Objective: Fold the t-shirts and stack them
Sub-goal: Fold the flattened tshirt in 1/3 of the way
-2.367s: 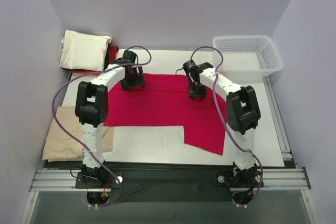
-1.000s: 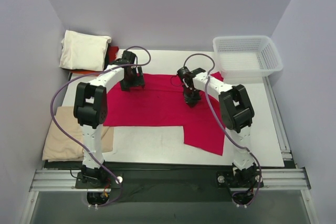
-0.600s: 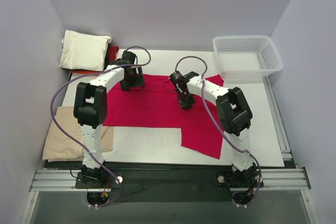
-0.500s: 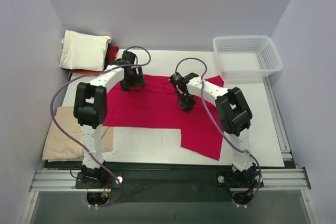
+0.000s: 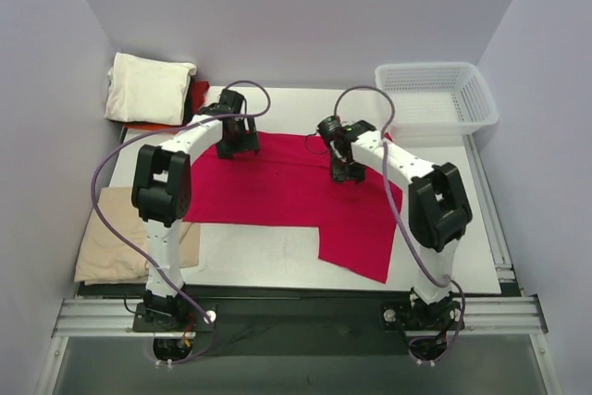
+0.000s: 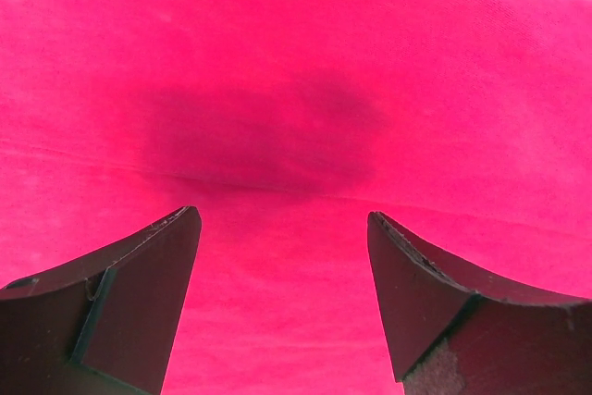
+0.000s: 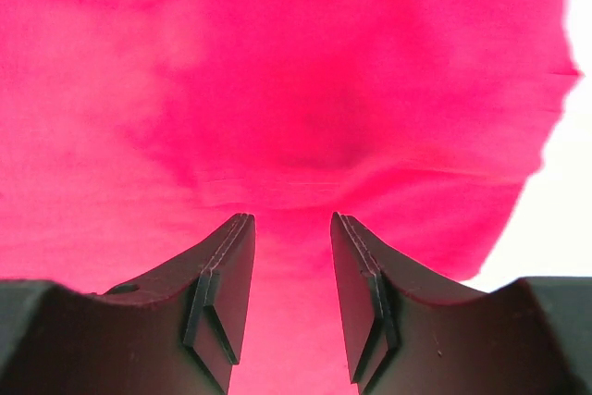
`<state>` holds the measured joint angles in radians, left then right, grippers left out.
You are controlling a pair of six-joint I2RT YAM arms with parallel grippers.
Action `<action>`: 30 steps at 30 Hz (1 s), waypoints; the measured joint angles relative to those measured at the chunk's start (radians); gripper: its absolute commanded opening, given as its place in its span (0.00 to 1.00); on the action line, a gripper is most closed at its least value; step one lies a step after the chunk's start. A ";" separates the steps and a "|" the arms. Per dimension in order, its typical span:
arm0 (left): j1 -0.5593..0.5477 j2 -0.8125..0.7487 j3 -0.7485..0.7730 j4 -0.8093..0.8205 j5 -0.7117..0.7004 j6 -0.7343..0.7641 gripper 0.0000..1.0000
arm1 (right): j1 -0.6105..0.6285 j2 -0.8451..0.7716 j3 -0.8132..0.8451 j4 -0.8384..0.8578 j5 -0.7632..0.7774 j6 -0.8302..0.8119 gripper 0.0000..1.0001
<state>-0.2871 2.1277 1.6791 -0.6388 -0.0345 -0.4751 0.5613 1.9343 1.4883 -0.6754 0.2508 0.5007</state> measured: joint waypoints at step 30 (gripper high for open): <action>-0.348 0.137 0.241 0.014 0.122 0.064 0.84 | -0.332 0.189 0.095 0.043 -0.137 -0.023 0.34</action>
<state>-0.6346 2.2650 1.9205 -0.6250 0.0875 -0.4110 0.2298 2.1231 1.5829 -0.6323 0.1135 0.4782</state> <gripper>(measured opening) 0.840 0.340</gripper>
